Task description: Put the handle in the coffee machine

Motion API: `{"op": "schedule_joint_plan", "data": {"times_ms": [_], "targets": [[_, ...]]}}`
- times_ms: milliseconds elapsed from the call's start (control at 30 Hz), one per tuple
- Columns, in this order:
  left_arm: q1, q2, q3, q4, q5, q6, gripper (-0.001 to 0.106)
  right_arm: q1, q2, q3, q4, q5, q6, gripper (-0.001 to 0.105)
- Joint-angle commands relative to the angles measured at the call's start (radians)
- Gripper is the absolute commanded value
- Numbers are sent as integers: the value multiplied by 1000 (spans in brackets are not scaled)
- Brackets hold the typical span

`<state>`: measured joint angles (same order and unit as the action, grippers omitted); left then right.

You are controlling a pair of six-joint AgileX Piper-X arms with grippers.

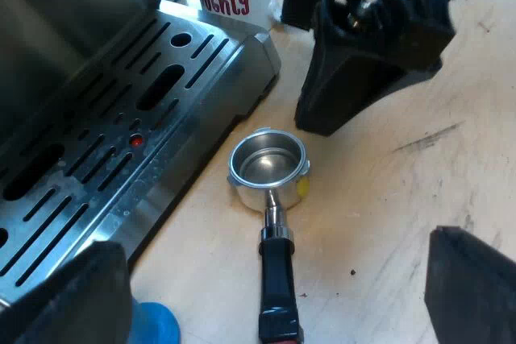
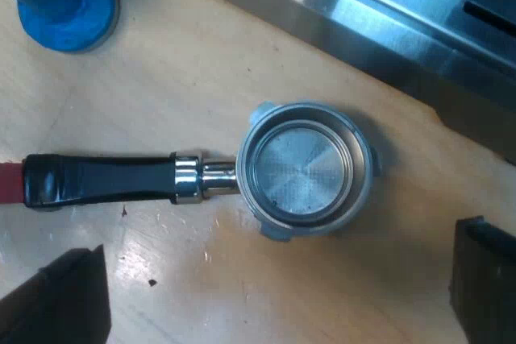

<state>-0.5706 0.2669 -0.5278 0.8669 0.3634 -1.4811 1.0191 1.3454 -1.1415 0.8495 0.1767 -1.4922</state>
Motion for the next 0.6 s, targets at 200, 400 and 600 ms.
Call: {"op": "schedule_joint_plan", "data": {"times_ms": [200, 400, 600], "targets": [[-1, 1, -1, -7, 0, 4, 75, -4, 60, -4, -29, -18, -45, 86], [-1, 1, -1, -7, 0, 4, 75, -4, 88, -4, -39, -18, -45, 86], [-1, 1, -1, -7, 0, 4, 75, -16, 112, -4, -49, -20, -52, 86]]}}
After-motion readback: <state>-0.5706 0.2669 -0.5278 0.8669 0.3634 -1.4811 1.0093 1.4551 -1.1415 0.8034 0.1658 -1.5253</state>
